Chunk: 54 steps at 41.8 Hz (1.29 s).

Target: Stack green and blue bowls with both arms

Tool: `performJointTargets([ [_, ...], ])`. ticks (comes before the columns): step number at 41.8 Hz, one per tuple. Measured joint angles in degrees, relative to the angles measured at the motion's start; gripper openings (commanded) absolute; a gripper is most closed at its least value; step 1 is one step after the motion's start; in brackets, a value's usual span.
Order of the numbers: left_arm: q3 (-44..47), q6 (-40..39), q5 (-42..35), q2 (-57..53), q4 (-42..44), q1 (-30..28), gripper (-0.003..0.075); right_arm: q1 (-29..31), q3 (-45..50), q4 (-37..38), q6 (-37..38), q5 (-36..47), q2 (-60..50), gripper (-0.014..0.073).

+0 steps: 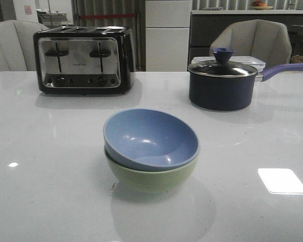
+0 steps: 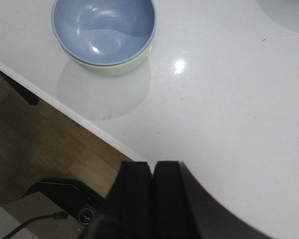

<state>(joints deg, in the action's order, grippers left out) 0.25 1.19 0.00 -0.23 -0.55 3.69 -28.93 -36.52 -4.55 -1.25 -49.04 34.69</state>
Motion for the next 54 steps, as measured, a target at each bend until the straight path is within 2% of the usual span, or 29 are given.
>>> performJointTargets([
  [14, 0.0, 0.0, 0.0, 0.0, 0.0, 0.0, 0.0093, 0.2, 0.1, 0.1, 0.0, 0.0, -0.3, 0.0057],
  [19, 0.0, 0.0, 0.0, 0.0, 0.0, 0.0, 0.0093, 4.9, 2.0, 1.2, 0.0, 2.1, -3.6, 0.0057],
  [22, 0.0, 0.0, 0.0, 0.0, 0.0, 0.0, 0.0093, 9.2, 5.1, 1.7, 0.0, 6.0, -7.3, 0.0057],
  [29, 0.0, 0.0, 0.0, 0.0, 0.0, 0.0, 0.0093, 19.5, 16.7, 2.6, 0.0, 20.9, -18.2, 0.0057],
  [37, 0.0, 0.0, 0.0, 0.0, 0.0, 0.0, 0.0093, 27.4, 30.8, 2.7, -0.1, 33.5, -30.6, 0.0057],
  [44, 0.0, 0.0, 0.0, 0.0, 0.0, 0.0, 0.0093, 29.4, 37.7, 2.7, -0.1, 39.3, -35.0, 0.0057],
  [54, 0.0, 0.0, 0.0, 0.0, 0.0, 0.0, 0.0094, 29.5, 38.1, 2.7, -0.1, 44.5, -35.3, 0.0057],
])
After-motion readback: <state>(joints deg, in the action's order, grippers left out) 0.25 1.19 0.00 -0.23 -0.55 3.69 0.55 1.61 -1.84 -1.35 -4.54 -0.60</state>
